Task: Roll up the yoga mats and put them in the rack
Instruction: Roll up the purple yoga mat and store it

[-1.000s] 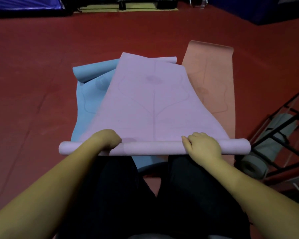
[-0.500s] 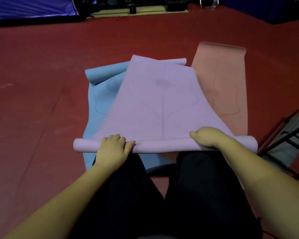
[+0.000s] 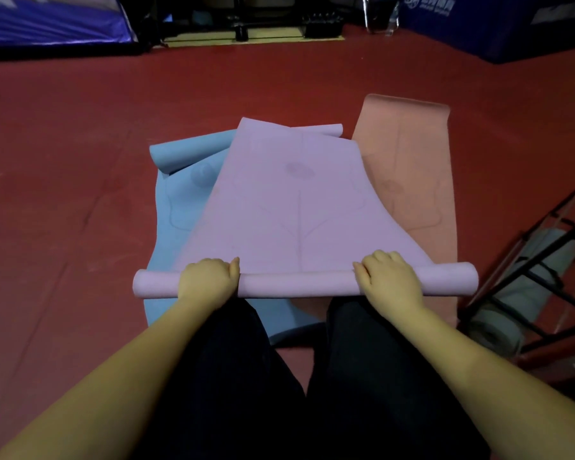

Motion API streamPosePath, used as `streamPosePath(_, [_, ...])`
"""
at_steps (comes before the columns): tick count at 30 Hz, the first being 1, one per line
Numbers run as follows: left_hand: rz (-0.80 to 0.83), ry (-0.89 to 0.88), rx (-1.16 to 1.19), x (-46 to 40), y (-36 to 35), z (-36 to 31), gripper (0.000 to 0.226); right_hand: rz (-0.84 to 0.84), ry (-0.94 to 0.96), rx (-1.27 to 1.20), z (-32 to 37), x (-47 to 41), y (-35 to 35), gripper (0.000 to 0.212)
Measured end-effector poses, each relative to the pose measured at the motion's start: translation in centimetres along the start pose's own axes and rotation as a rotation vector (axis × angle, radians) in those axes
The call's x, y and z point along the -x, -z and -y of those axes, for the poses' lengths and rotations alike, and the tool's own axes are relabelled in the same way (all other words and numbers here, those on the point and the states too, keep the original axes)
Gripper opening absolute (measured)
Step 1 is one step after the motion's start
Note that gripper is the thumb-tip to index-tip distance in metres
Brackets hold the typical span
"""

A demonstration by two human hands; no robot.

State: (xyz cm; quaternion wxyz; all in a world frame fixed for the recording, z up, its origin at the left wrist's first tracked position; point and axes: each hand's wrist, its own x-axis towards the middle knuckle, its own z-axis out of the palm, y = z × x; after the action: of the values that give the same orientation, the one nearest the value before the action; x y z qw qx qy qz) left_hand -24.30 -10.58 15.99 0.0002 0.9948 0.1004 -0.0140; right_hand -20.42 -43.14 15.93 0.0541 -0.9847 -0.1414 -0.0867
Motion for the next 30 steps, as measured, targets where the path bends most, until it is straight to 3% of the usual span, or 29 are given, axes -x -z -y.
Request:
streamPosePath(7, [0.224,0.046,0.054,-2.2,0.9,0.2,0.068,-0.014,-0.017,0.034,-0.3,0.1,0.0,0.048])
streamPosePath(12, [0.274,0.031,0.034,-3.6,4.1,-0.3,0.067,0.113,-0.063,0.073,-0.6,-3.3,2.5,0.053])
streamPosePath(17, [0.391,0.050,0.081,-4.0,6.6,-0.9,0.058,0.395,-0.053,0.046,-1.3,-4.9,4.7,0.060])
streamPosePath(22, [0.521,0.010,0.023,-3.1,2.7,0.3,0.054,0.702,-0.096,-0.018,-1.3,-4.0,4.2,0.062])
streamPosePath(26, [0.423,0.028,0.005,-2.2,2.4,-0.2,0.039,0.771,-0.086,-0.067,-1.5,-4.1,3.7,0.057])
streamPosePath(30, [0.380,0.075,0.047,-2.2,1.9,0.0,0.042,0.769,-0.049,-0.092,-1.7,-4.6,2.7,0.049])
